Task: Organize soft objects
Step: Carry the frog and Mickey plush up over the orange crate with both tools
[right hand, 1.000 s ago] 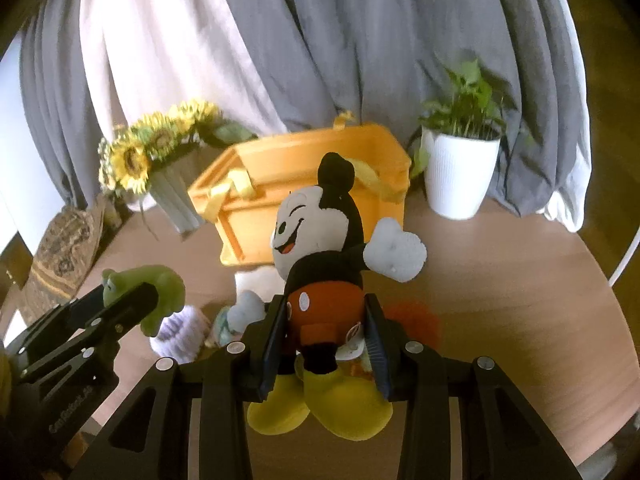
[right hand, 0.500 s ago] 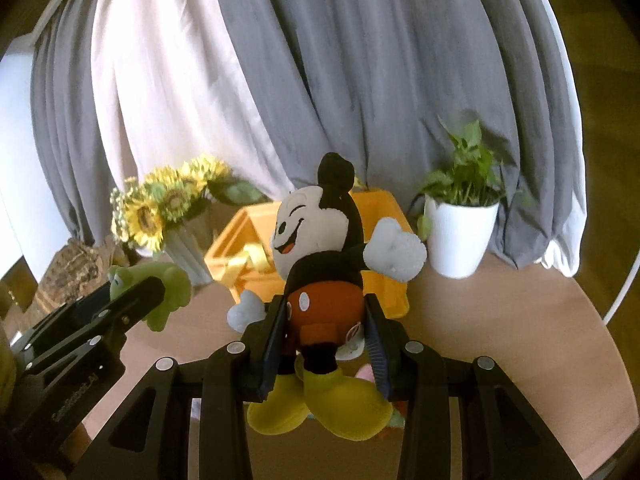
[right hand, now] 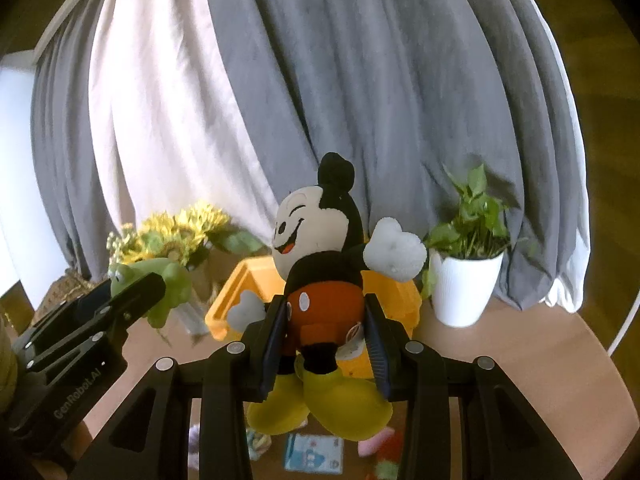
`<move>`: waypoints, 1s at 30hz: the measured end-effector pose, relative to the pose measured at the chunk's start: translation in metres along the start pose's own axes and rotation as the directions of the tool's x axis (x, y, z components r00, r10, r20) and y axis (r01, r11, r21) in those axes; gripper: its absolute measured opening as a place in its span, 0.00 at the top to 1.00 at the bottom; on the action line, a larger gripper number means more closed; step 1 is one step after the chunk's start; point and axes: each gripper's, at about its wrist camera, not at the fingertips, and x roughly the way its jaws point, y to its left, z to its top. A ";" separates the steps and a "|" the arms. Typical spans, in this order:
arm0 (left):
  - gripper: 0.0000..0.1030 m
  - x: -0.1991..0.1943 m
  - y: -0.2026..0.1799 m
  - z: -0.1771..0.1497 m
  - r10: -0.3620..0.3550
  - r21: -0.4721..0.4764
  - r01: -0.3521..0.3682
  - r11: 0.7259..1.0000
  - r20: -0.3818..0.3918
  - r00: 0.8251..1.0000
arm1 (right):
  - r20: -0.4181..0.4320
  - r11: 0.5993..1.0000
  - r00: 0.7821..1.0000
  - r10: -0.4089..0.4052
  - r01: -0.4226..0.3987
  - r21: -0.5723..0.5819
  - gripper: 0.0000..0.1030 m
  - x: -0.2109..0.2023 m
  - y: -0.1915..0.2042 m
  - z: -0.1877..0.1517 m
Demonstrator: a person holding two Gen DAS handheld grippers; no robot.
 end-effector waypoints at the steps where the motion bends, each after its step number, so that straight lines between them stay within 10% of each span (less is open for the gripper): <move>1: 0.61 0.003 0.001 0.002 0.004 -0.001 -0.004 1.000 0.001 1.000 | 0.008 1.000 1.000 -0.001 0.001 0.000 0.62 0.002 0.000 0.002; 30: 0.61 0.123 0.026 0.019 0.080 0.021 -0.078 0.997 -0.059 0.995 | -0.038 1.000 0.999 0.026 -0.025 0.010 0.62 0.126 -0.016 0.043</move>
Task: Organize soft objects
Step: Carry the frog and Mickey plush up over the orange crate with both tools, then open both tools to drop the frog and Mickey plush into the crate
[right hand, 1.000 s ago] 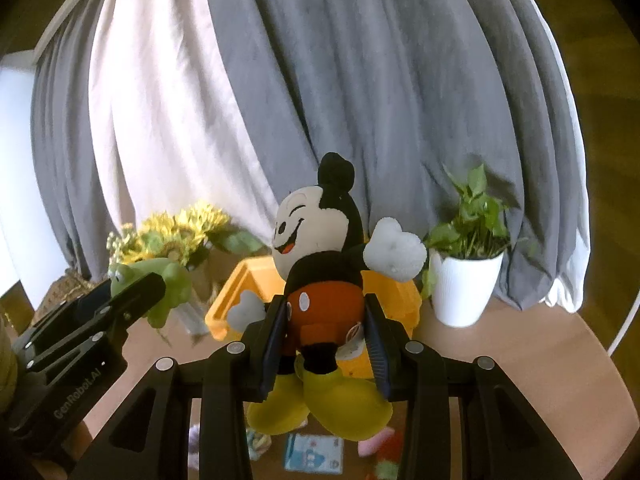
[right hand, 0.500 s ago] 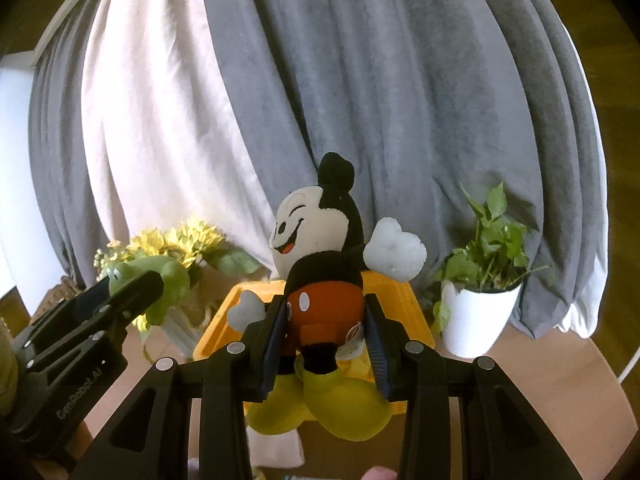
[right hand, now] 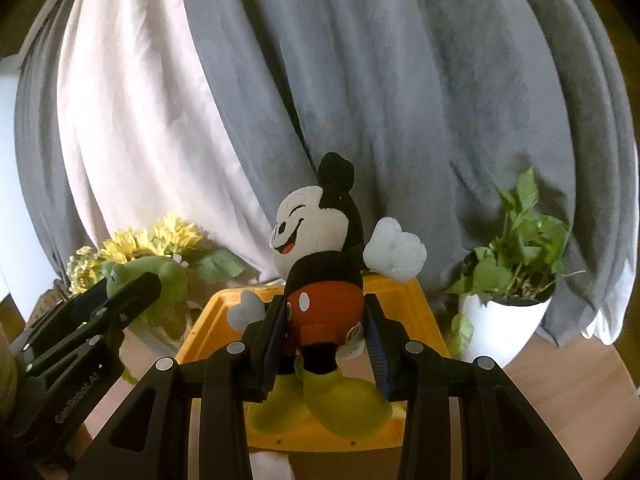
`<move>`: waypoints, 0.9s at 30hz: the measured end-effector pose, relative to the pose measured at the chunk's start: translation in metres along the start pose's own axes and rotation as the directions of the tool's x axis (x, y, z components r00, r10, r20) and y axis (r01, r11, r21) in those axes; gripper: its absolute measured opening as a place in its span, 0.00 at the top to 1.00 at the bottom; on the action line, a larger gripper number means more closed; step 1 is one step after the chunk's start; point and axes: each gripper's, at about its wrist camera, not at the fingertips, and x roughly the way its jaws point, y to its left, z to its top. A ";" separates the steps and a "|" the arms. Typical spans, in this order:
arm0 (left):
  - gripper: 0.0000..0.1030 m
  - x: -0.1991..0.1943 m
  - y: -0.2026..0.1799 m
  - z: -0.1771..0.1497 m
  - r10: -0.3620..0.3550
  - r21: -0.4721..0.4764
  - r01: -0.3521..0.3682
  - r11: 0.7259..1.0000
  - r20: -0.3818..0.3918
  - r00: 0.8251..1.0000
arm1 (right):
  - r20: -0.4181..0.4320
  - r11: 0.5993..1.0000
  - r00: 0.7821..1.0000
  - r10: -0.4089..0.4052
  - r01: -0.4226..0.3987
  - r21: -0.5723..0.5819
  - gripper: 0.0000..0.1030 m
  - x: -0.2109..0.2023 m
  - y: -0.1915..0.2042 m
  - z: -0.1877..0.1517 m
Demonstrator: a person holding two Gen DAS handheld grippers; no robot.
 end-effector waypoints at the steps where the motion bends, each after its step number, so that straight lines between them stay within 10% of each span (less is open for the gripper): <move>1: 0.61 0.004 0.000 -0.001 0.001 -0.001 -0.001 1.000 -0.007 1.000 | -0.006 1.000 1.000 -0.001 0.001 -0.001 0.62 0.005 -0.001 0.000; 27: 0.61 0.113 0.009 -0.049 -0.103 -0.057 0.093 0.994 -0.199 0.975 | -0.244 0.999 0.969 -0.033 0.038 0.017 0.62 0.128 -0.022 -0.031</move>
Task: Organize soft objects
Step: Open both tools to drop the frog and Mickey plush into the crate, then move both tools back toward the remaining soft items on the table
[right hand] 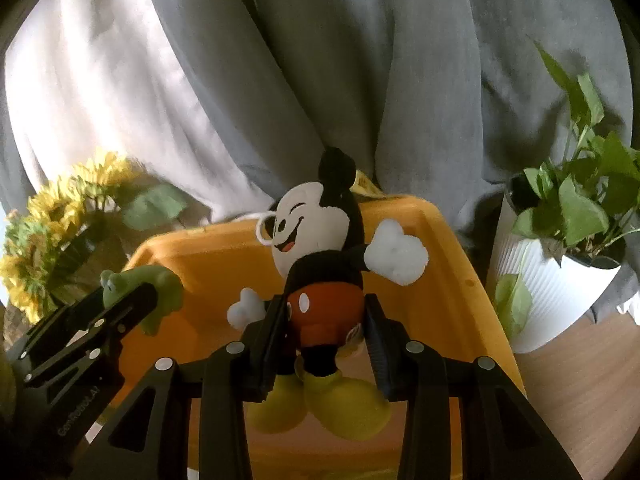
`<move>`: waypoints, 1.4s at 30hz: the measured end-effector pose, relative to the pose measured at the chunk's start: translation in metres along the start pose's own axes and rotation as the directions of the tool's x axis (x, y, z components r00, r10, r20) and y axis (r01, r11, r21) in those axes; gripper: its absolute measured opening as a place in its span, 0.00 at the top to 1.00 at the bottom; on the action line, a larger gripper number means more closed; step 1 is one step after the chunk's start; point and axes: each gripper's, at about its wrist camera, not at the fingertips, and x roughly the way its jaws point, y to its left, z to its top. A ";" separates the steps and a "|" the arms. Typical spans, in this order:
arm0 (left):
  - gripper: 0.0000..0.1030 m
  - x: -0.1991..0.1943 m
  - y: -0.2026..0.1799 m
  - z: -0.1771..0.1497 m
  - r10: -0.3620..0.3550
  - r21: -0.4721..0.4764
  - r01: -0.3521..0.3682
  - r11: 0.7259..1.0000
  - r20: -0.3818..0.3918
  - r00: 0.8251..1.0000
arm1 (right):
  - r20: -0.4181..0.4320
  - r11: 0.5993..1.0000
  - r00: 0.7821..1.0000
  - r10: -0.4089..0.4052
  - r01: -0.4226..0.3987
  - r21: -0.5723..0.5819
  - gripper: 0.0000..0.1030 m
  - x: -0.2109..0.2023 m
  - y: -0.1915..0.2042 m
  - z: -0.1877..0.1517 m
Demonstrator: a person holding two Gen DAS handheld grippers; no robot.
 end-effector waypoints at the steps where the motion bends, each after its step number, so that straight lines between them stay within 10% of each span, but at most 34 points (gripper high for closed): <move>1: 0.61 0.002 0.000 0.000 0.000 0.001 0.000 1.000 -0.007 1.000 | -0.009 1.000 1.000 0.002 -0.002 0.001 0.62 0.003 0.000 -0.001; 10: 0.45 0.000 0.003 -0.001 0.011 -0.008 -0.011 1.000 -0.018 1.000 | -0.037 1.000 0.999 -0.006 0.005 -0.001 0.38 0.007 0.000 -0.006; 42: 0.28 -0.155 -0.014 -0.009 0.128 -0.011 -0.128 0.992 0.152 0.980 | 0.182 0.999 0.983 -0.036 0.042 -0.028 0.33 -0.131 0.015 -0.026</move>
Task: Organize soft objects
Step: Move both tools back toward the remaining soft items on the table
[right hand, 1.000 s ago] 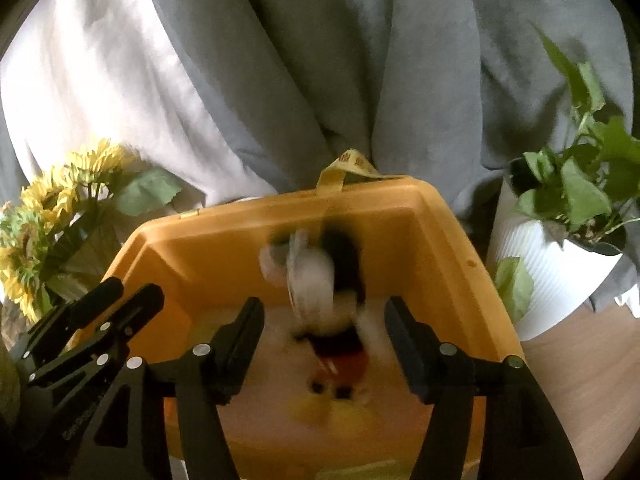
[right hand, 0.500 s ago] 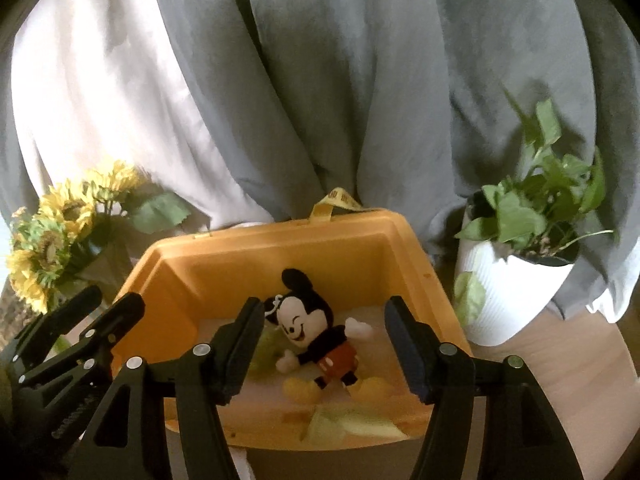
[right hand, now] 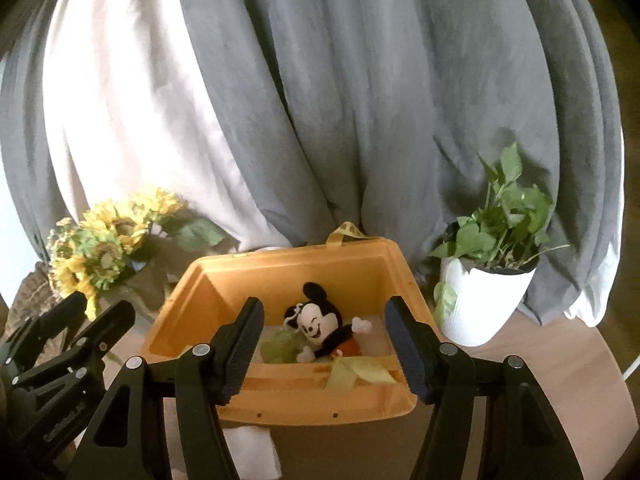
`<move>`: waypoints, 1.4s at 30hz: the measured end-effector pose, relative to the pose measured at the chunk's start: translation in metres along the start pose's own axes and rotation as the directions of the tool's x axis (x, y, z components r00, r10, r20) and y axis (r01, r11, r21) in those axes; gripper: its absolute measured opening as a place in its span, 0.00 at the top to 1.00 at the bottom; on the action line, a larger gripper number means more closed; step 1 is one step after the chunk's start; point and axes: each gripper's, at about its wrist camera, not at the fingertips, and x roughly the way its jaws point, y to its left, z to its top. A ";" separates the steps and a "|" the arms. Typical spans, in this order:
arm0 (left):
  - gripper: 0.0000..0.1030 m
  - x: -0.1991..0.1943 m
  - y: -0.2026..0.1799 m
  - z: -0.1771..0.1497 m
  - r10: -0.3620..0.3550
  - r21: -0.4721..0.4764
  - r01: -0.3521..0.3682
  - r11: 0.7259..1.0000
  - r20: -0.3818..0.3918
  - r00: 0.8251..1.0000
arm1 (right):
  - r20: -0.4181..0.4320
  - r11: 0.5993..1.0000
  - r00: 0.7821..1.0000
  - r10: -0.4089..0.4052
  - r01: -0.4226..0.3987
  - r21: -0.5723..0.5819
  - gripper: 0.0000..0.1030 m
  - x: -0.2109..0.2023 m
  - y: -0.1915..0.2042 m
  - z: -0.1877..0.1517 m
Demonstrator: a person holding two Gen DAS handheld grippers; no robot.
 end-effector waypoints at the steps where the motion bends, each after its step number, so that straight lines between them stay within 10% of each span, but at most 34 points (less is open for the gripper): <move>1: 0.28 -0.007 0.001 0.000 0.007 0.003 -0.007 1.000 0.007 1.000 | 0.007 1.000 1.000 0.002 -0.002 -0.001 0.32 -0.005 0.001 0.000; 42: 0.22 -0.113 0.028 -0.094 0.068 0.066 -0.062 0.996 -0.084 0.994 | -0.055 1.000 0.998 0.027 -0.028 -0.010 0.25 -0.101 0.041 -0.092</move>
